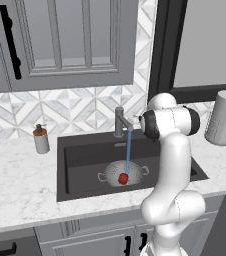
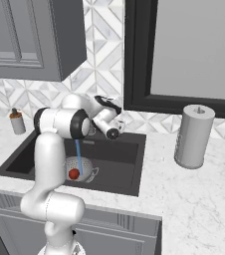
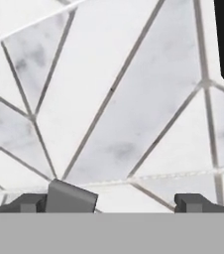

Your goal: Put the colander in the sink, put the apple in the colander, and turn on the sink faucet and pour water over the colander.

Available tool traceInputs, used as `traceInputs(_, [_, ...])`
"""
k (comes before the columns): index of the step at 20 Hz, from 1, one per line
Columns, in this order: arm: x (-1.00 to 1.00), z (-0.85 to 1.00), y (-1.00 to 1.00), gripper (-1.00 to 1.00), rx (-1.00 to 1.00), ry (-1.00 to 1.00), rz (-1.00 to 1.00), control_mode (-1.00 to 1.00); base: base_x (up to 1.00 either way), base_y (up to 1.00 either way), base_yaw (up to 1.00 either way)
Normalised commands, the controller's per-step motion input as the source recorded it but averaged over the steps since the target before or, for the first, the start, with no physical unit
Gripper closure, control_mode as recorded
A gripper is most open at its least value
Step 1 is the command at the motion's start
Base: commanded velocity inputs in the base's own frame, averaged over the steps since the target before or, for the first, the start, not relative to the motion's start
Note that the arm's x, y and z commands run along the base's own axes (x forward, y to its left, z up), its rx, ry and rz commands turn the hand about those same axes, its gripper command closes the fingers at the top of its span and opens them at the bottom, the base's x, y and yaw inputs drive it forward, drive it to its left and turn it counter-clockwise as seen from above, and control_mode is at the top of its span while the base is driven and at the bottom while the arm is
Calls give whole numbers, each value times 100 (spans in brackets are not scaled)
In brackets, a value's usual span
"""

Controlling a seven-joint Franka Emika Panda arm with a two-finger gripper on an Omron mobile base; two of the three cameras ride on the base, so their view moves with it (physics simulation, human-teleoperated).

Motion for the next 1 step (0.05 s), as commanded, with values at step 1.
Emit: traceInputs(1, [0, -5, -69, -100, 5, 7, 0, -100, 0, 0, 0])
